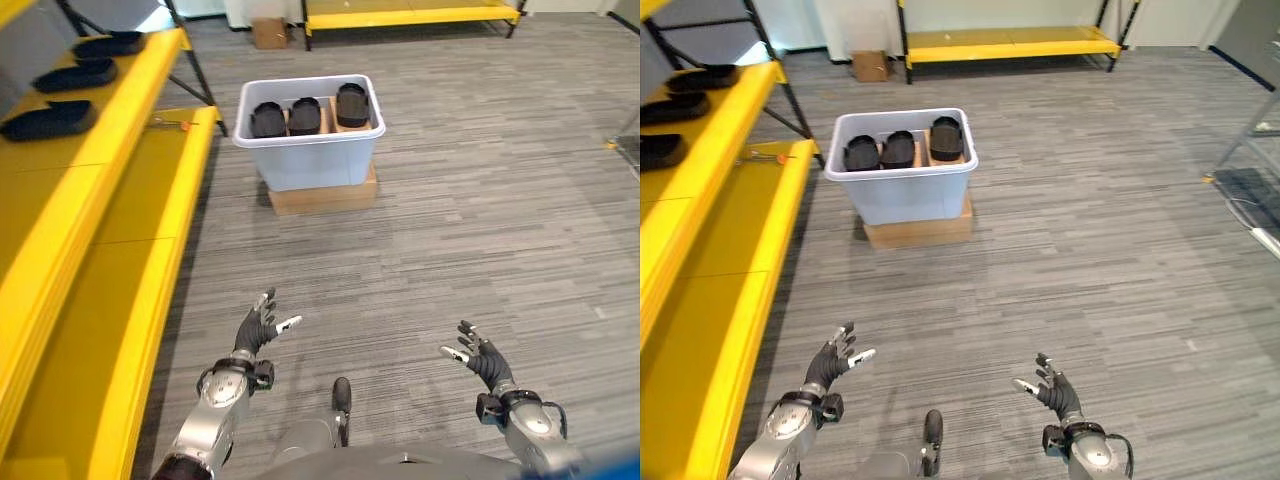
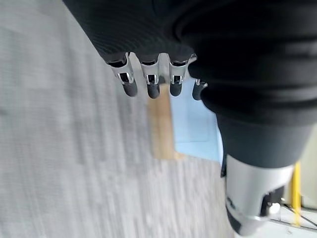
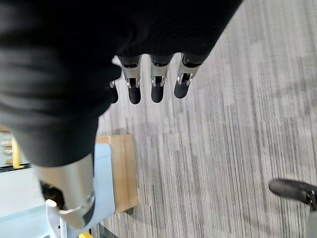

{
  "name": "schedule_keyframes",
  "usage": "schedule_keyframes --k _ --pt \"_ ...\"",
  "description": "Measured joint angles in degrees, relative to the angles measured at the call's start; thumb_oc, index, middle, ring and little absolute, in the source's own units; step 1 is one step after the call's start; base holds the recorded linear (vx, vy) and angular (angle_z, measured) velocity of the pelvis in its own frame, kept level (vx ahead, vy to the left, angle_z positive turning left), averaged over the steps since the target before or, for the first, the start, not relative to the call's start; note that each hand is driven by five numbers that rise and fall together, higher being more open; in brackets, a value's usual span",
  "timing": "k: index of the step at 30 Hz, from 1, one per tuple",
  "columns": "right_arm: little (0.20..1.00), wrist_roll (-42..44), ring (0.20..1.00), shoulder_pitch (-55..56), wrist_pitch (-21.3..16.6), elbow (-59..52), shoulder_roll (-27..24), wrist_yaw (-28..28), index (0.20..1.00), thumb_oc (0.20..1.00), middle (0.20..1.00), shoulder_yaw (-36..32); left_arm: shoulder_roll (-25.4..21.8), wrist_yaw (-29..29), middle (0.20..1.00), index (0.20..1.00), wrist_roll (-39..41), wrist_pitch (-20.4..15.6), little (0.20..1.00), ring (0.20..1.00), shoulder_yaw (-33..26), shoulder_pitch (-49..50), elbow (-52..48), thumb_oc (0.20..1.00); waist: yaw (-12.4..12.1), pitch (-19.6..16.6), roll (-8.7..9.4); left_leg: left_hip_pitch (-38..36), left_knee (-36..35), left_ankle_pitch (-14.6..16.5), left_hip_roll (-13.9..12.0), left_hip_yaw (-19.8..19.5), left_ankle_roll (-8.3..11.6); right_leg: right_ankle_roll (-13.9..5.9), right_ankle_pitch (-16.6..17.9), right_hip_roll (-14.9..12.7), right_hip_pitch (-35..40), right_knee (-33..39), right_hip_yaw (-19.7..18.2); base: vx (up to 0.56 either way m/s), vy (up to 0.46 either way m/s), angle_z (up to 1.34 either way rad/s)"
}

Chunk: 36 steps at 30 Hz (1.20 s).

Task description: Move parts from the plastic box to the shelf.

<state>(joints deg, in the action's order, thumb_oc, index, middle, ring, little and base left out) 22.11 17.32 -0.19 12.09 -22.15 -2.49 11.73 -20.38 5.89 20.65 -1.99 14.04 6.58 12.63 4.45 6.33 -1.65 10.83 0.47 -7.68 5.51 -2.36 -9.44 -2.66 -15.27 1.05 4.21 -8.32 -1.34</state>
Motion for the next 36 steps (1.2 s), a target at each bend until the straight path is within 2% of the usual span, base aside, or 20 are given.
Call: schedule_keyframes --k 2,5,6,7,9,11,15,17,19,20,21,23,27,28,30,31,32,34,35,36 --pt "1.000 -0.9 1.000 0.0 0.1 0.1 0.4 0.0 1.000 1.000 1.000 0.1 -0.1 -0.6 1.000 1.000 0.0 0.0 1.000 1.000 -0.1 -2.0 0.2 1.000 0.2 0.1 0.65 -0.6 0.2 1.6 1.8 -0.3 -0.06 -1.99 1.6 -4.8 -1.7 2.2 -1.1 0.13 0.110 0.20" --pt "1.000 -1.0 1.000 -0.6 0.2 0.2 1.5 0.1 1.000 1.000 1.000 0.5 -0.8 -0.5 1.000 1.000 0.0 0.2 1.000 1.000 0.0 -1.9 0.6 1.000 -0.5 0.3 1.19 -2.2 1.0 3.1 3.0 -1.5 0.80 -2.20 1.7 -7.2 -4.1 -5.1 -1.7 0.06 0.113 0.23" --pt "1.000 -1.0 1.000 -2.1 0.2 0.0 1.3 0.1 1.000 1.000 1.000 0.5 -1.8 -0.5 1.000 1.000 -0.1 0.2 1.000 1.000 -0.1 -1.8 0.9 1.000 -1.7 1.7 1.15 -3.2 2.5 5.3 3.4 -2.0 0.92 -2.26 4.1 -6.7 -12.6 -24.2 -2.1 0.07 0.124 0.30" --pt "1.000 -1.0 1.000 -1.9 0.2 -0.5 1.3 0.1 1.000 1.000 1.000 0.3 -2.7 -0.5 1.000 1.000 -0.3 0.6 1.000 1.000 0.0 -0.3 0.9 1.000 -1.2 2.1 1.13 -3.9 2.5 5.7 3.7 -2.2 1.17 -1.87 4.5 -6.7 -18.3 -34.7 -2.2 0.19 0.143 0.26" --pt "1.000 -1.0 1.000 -1.6 0.2 -0.4 1.4 0.1 1.000 1.000 1.000 0.3 -3.3 -0.5 1.000 1.000 -1.3 0.6 1.000 1.000 -0.9 2.1 0.6 1.000 -1.4 4.1 1.76 -3.0 8.5 10.6 3.9 -1.8 -3.21 -1.70 5.0 -6.7 -24.5 -36.7 -2.3 0.36 0.095 0.20" --pt "1.000 -1.0 1.000 -1.4 0.4 -1.2 1.8 0.1 1.000 1.000 1.000 0.2 -3.3 -0.8 1.000 1.000 -1.8 1.6 1.000 1.000 -0.1 2.4 0.7 1.000 0.6 6.5 0.44 -4.0 9.5 12.2 1.7 -2.9 -1.06 -1.65 5.6 -3.3 -27.9 -23.2 0.7 0.42 -0.089 0.19" --pt "1.000 -1.0 1.000 -0.7 0.4 -1.0 2.0 0.1 1.000 1.000 1.000 0.1 -3.4 -0.8 1.000 1.000 -1.8 1.4 1.000 1.000 -0.7 2.3 0.9 1.000 1.3 5.9 2.88 -7.2 8.7 14.9 2.2 -2.9 0.20 -2.28 10.1 -2.9 -26.6 -4.0 1.7 0.25 -0.074 0.05" --pt "1.000 -1.0 1.000 -0.6 0.5 -1.0 1.9 0.2 1.000 1.000 1.000 0.2 -2.6 -0.8 1.000 1.000 -2.0 1.4 1.000 1.000 -0.7 2.5 1.0 1.000 1.4 5.4 3.17 -11.1 8.7 17.9 1.4 -4.3 1.29 -2.24 15.6 -2.3 -23.7 7.8 2.0 0.32 -0.144 0.04" --pt "1.000 -1.0 1.000 0.7 0.5 -0.2 1.7 0.3 1.000 1.000 1.000 0.2 -0.5 -1.0 1.000 1.000 -2.2 1.3 1.000 1.000 -0.7 3.8 1.8 1.000 2.2 3.6 1.91 -19.1 5.5 22.5 -1.2 -7.6 3.86 -0.69 20.2 -1.3 -19.3 7.0 2.5 0.39 -0.221 0.67" --pt "1.000 -1.0 1.000 1.3 0.5 0.5 1.4 0.3 1.000 1.000 1.000 0.2 0.8 -1.0 1.000 1.000 -2.2 1.3 1.000 1.000 -0.4 4.6 1.9 1.000 2.5 2.2 0.42 -21.4 4.4 23.0 -3.1 -8.4 4.95 0.54 21.1 0.3 -18.6 5.6 3.2 0.34 -0.237 0.95" --pt "1.000 -1.0 1.000 1.2 0.6 1.1 0.0 0.6 1.000 1.000 1.000 0.3 2.3 -1.0 1.000 1.000 -2.1 1.3 1.000 1.000 0.8 4.8 2.1 1.000 2.5 0.5 -1.17 -22.2 6.6 23.0 -5.2 -8.6 7.67 4.44 20.9 2.1 -17.2 3.5 4.2 0.34 -0.259 0.58" --pt "1.000 -1.0 1.000 -0.1 0.6 0.7 -1.5 0.8 1.000 1.000 1.000 0.1 2.5 -1.0 1.000 1.000 -2.1 1.0 1.000 1.000 1.2 4.8 1.9 1.000 1.5 -0.1 -1.48 -20.7 10.8 22.5 -5.3 -7.6 10.20 7.04 20.5 2.5 -16.9 2.1 4.6 0.18 -0.142 0.19" --pt "1.000 -1.0 1.000 -3.2 -0.2 0.2 -3.7 0.7 1.000 1.000 1.000 -0.8 1.3 -0.9 1.000 1.000 -2.0 1.0 1.000 1.000 0.4 2.3 1.9 1.000 2.9 0.6 -0.29 -20.2 7.7 21.8 -7.3 -7.5 11.77 6.38 18.2 3.3 -14.8 1.2 4.7 0.19 -0.155 0.19" --pt "1.000 -1.0 1.000 -3.4 -0.2 0.4 -3.6 0.7 1.000 1.000 1.000 -0.8 0.9 -0.8 1.000 1.000 -2.0 0.8 1.000 1.000 0.4 1.7 1.5 1.000 4.0 0.6 -0.14 -20.2 10.3 18.5 -9.2 -7.5 13.86 4.46 13.4 5.0 -12.0 1.7 4.4 0.29 -0.389 -0.04" --pt "1.000 -1.0 1.000 -2.1 -0.2 0.2 -1.5 0.7 1.000 1.000 1.000 -0.5 0.9 -0.8 1.000 1.000 -1.6 0.9 1.000 1.000 0.5 2.6 1.7 1.000 3.2 -0.3 1.70 -12.8 27.1 19.3 -8.6 -6.8 16.14 8.14 11.5 7.2 -10.0 3.5 4.2 0.18 -0.306 -0.07" --pt "1.000 -1.0 1.000 -1.0 -0.7 0.2 -1.6 0.4 1.000 1.000 1.000 -1.3 1.0 -0.9 1.000 1.000 -1.5 0.8 1.000 1.000 1.1 1.0 1.5 1.000 2.5 1.3 2.36 -2.9 43.8 15.9 -7.3 -6.4 17.22 12.58 11.5 6.6 -10.3 2.9 3.7 0.10 -0.074 -0.17" --pt "1.000 -1.0 1.000 -1.5 0.5 0.6 -1.1 0.0 1.000 1.000 1.000 -1.8 1.3 -0.7 1.000 1.000 -1.1 0.3 1.000 1.000 1.1 -0.2 1.7 1.000 -1.4 5.5 4.93 9.0 49.3 17.3 -5.1 -2.8 13.49 13.22 11.4 5.4 -10.8 0.4 2.0 0.21 -0.036 -0.28" --pt "1.000 -1.0 1.000 -2.3 -0.3 0.3 -1.1 -0.5 1.000 1.000 1.000 -2.4 0.9 -0.8 1.000 1.000 -1.0 1.3 1.000 1.000 1.2 2.3 2.0 1.000 -0.7 6.1 5.14 15.4 38.5 16.6 -6.1 -0.9 13.17 11.71 8.6 5.6 -7.7 0.9 1.0 0.41 0.067 -0.35" --pt "1.000 -1.0 1.000 -2.3 -0.2 0.3 -0.9 -1.0 1.000 1.000 1.000 -2.5 0.6 -0.7 1.000 1.000 -1.0 1.3 1.000 1.000 0.8 2.6 2.1 1.000 -2.0 6.4 5.80 12.5 19.7 14.4 -7.8 3.0 12.50 9.12 8.8 5.0 -5.1 3.0 -0.5 0.37 0.155 -0.33" --pt "1.000 -1.0 1.000 -2.8 -0.3 0.7 -1.2 -1.0 1.000 1.000 1.000 -2.5 0.6 -0.7 1.000 1.000 -1.0 1.3 1.000 1.000 0.7 3.1 2.1 1.000 -2.1 6.6 5.63 11.8 11.7 12.5 -8.4 2.9 12.37 8.23 9.5 5.3 -3.2 3.9 -1.2 0.29 0.137 -0.60"
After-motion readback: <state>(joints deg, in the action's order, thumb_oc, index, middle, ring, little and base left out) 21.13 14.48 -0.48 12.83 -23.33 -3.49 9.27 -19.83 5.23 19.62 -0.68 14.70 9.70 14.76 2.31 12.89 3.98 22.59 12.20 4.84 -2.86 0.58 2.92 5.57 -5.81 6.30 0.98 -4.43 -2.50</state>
